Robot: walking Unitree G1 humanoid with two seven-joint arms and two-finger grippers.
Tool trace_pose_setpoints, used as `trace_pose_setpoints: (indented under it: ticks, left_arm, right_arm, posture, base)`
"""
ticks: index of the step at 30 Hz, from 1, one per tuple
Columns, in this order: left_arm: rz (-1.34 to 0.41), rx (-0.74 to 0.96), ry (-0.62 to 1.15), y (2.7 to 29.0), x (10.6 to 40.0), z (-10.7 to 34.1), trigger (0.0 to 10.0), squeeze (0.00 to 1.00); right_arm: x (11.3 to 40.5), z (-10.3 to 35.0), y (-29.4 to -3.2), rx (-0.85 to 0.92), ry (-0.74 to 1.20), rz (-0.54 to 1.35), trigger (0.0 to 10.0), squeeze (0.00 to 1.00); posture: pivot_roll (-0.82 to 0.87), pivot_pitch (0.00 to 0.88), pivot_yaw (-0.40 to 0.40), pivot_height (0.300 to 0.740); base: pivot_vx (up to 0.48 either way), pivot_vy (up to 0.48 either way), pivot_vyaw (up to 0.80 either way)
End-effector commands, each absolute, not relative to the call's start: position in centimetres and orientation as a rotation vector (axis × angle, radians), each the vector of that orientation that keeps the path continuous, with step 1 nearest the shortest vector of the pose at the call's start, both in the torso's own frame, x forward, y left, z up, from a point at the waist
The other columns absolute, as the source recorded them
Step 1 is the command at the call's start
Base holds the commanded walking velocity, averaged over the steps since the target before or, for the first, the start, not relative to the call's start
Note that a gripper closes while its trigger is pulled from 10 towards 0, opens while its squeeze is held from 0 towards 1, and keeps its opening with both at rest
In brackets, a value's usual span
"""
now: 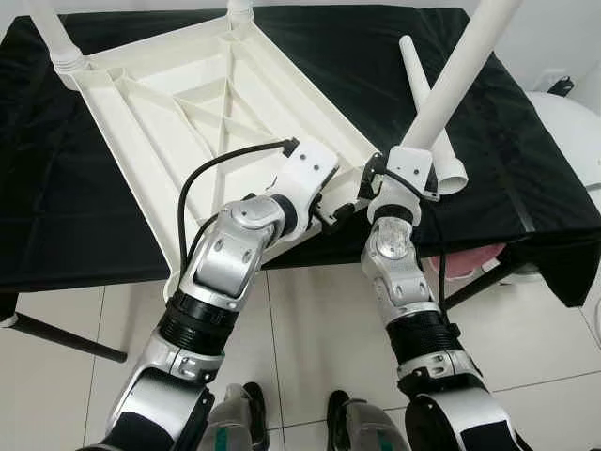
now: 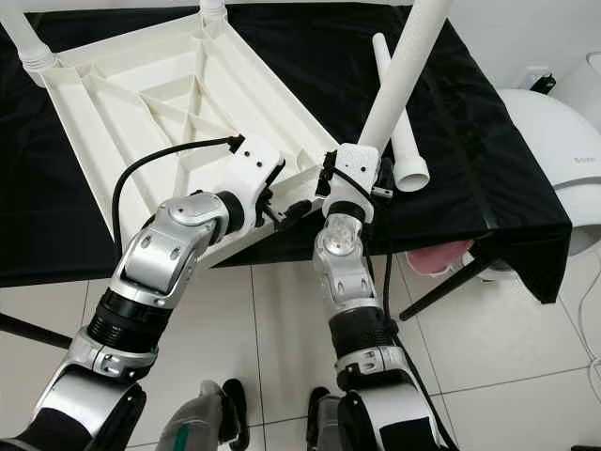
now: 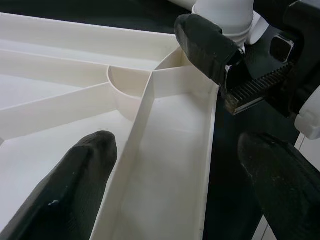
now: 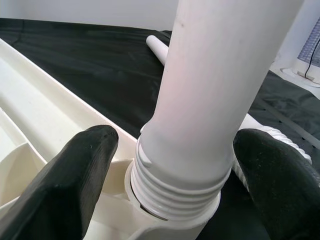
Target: Building children table
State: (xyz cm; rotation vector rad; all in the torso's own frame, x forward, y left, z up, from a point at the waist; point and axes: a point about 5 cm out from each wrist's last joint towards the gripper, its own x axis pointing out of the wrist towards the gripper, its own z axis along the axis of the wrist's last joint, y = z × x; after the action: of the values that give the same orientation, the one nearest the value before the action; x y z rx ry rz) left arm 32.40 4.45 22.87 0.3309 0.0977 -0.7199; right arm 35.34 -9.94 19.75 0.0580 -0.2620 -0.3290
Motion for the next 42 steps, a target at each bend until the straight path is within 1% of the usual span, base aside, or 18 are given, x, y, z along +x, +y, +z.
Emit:
trace_pose_setpoints:
  ticks: [1,2,10,17,27,42]
  left_arm:
    - [-0.668,0.347,0.078,4.3,32.5,23.0,10.0,0.0]
    - [-0.669,0.348,0.078,4.3,32.5,23.0,10.0,0.0]
    - [-0.669,0.354,0.083,4.4,32.6,22.9,10.0,0.0]
    - [-0.652,0.369,0.085,5.1,33.0,22.9,10.0,0.0]
    - [-0.622,0.393,0.09,6.2,33.8,22.9,10.0,0.0]
    - [-0.625,0.406,0.088,6.4,34.1,22.9,10.0,0.0]
  right_arm:
    - [35.0,19.5,-10.1,0.052,-0.255,-0.331,10.0,0.15]
    - [34.9,19.6,-10.1,0.045,-0.263,-0.326,10.0,0.0]
    - [34.2,19.8,-10.0,0.038,-0.281,-0.251,10.0,0.0]
    - [33.4,19.5,-10.1,0.022,-0.284,-0.177,10.0,0.0]
    - [32.5,19.4,-10.5,0.01,-0.274,-0.129,10.0,0.0]
    - [32.2,19.6,-11.1,-0.006,-0.279,-0.129,10.0,0.0]
  posture:
    - [-0.06,0.179,-0.012,0.74]
    - [-0.06,0.179,-0.012,0.74]
    - [-0.06,0.18,-0.01,0.74]
    - [-0.06,0.189,-0.008,0.74]
    - [-0.07,0.197,-0.005,0.74]
    - [-0.07,0.199,0.006,0.74]
  base:
    - [0.0,0.0,0.0]
    - [0.0,0.0,0.0]
    - [0.0,0.0,0.0]
    - [0.0,0.0,0.0]
    - [0.0,0.0,0.0]
    - [0.0,0.0,0.0]
